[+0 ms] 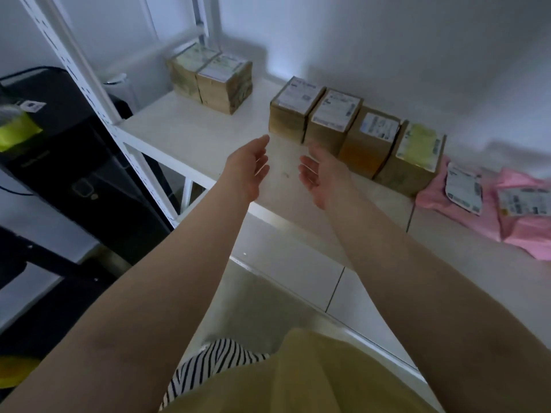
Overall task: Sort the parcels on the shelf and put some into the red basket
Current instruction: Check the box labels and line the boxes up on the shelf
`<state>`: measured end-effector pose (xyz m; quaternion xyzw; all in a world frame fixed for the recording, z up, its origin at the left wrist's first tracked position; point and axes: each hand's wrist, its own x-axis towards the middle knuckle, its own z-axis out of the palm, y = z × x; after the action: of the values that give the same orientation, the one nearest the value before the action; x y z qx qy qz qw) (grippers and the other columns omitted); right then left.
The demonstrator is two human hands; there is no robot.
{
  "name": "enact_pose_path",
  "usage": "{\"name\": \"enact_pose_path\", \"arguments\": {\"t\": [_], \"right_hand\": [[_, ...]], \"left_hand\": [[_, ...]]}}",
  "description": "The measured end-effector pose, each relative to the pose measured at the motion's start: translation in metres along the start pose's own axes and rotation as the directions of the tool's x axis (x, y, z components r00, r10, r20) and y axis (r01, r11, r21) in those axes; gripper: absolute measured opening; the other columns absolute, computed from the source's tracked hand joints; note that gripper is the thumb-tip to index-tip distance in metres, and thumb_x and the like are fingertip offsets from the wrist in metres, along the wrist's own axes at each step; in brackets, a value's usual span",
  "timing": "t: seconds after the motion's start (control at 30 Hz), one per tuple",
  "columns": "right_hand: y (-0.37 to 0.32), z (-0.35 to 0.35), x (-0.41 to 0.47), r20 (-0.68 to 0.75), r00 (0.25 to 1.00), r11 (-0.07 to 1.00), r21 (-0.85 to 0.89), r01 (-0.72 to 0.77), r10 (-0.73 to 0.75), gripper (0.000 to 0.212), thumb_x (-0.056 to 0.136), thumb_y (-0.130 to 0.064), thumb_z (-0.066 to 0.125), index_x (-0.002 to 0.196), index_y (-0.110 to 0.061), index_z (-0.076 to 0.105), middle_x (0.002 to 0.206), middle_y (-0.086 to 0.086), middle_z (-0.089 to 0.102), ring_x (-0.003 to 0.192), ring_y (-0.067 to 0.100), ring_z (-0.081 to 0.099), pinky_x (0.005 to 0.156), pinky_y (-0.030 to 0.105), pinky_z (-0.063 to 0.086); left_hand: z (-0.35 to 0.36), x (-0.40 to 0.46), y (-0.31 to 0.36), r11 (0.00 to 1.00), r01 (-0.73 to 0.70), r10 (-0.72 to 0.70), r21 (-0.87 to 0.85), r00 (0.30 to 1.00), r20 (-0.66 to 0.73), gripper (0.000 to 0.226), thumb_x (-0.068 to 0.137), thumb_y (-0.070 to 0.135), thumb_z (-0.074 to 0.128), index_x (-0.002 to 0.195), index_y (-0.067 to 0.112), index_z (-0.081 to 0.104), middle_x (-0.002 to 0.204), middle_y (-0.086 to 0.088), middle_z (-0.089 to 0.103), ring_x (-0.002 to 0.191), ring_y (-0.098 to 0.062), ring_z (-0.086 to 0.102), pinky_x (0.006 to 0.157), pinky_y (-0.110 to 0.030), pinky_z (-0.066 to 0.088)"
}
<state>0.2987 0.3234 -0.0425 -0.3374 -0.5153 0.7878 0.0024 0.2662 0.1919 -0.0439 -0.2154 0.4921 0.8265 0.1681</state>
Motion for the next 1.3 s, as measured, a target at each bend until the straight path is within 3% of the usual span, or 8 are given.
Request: {"name": "enact_pose_path", "arguments": {"t": [0.1,0.27,0.4,0.6,0.77,0.9,1.07,1.3], "right_hand": [[-0.005,0.020,0.018,-0.035,0.999,0.999,-0.007,-0.036,0.036,0.048,0.083,-0.043,0.075,0.118,-0.012,0.063,0.108,0.006,0.069,0.092,0.019,0.064,0.074,0.028,0.055],[-0.008,0.060,0.049,-0.138,0.986,0.994,0.058,-0.091,0.098,0.054,0.079,-0.053,0.075,0.107,-0.009,0.063,0.104,0.008,0.066,0.092,0.021,0.063,0.090,0.035,0.057],[-0.011,0.092,0.063,-0.268,0.956,0.978,0.196,-0.068,0.120,0.052,0.079,-0.053,0.075,0.106,-0.011,0.062,0.096,0.007,0.063,0.087,0.020,0.062,0.084,0.034,0.058],[-0.018,0.120,0.077,-0.385,0.916,0.950,0.313,0.012,0.115,0.043,0.085,-0.049,0.071,0.111,-0.019,0.054,0.088,0.000,0.054,0.084,0.017,0.059,0.087,0.034,0.056],[-0.013,0.127,0.086,-0.429,0.895,0.942,0.334,0.037,0.117,0.061,0.084,-0.047,0.072,0.132,-0.014,0.052,0.089,-0.001,0.051,0.097,0.020,0.059,0.084,0.036,0.054],[-0.012,0.127,0.094,-0.445,0.891,0.945,0.320,0.062,0.092,0.049,0.085,-0.044,0.073,0.123,-0.017,0.059,0.090,0.001,0.059,0.076,0.015,0.057,0.075,0.033,0.053],[-0.005,0.134,0.097,-0.391,0.918,0.948,0.312,0.061,0.070,0.032,0.081,-0.044,0.076,0.096,-0.019,0.063,0.102,0.005,0.066,0.088,0.019,0.063,0.082,0.035,0.056],[0.004,0.147,0.090,-0.301,0.952,0.922,0.353,0.162,-0.052,0.039,0.081,-0.035,0.078,0.114,-0.016,0.069,0.110,0.004,0.074,0.108,0.020,0.066,0.078,0.031,0.054]], "left_hand": [[0.010,0.026,0.020,0.996,-0.016,0.014,0.086,1.000,0.025,0.030,0.081,0.027,0.076,0.100,0.015,0.057,0.114,-0.006,0.055,0.110,-0.018,0.054,0.101,-0.032,0.047],[0.022,0.078,0.057,0.964,0.012,-0.035,0.265,0.996,0.085,0.035,0.078,0.039,0.077,0.098,0.017,0.059,0.080,0.002,0.044,0.069,-0.009,0.041,0.080,-0.030,0.040],[0.030,0.117,0.078,0.916,0.015,-0.086,0.401,0.984,0.159,0.073,0.080,0.046,0.073,0.141,0.019,0.044,0.134,-0.004,0.052,0.122,-0.021,0.048,0.097,-0.035,0.035],[0.047,0.154,0.083,0.858,-0.081,-0.083,0.507,0.953,0.293,0.071,0.083,0.042,0.071,0.138,0.003,0.048,0.134,-0.012,0.058,0.115,-0.026,0.057,0.086,-0.031,0.042],[0.052,0.167,0.075,0.767,-0.113,-0.073,0.631,0.963,0.260,0.056,0.083,0.045,0.069,0.121,0.005,0.058,0.118,-0.012,0.063,0.102,-0.031,0.060,0.071,-0.034,0.049],[0.047,0.177,0.071,0.808,-0.136,-0.047,0.573,0.955,0.292,0.019,0.087,0.031,0.068,0.078,0.015,0.064,0.100,-0.013,0.071,0.094,-0.031,0.068,0.088,-0.046,0.056],[0.030,0.176,0.076,0.891,-0.088,-0.067,0.446,0.945,0.322,0.021,0.093,0.019,0.061,0.110,0.007,0.067,0.103,-0.008,0.070,0.101,-0.027,0.066,0.097,-0.043,0.052],[-0.007,0.159,0.087,0.910,-0.274,0.104,0.310,0.876,0.470,0.021,0.093,0.013,0.059,0.109,0.019,0.071,0.104,0.000,0.075,0.103,-0.018,0.069,0.098,-0.037,0.051]]}}
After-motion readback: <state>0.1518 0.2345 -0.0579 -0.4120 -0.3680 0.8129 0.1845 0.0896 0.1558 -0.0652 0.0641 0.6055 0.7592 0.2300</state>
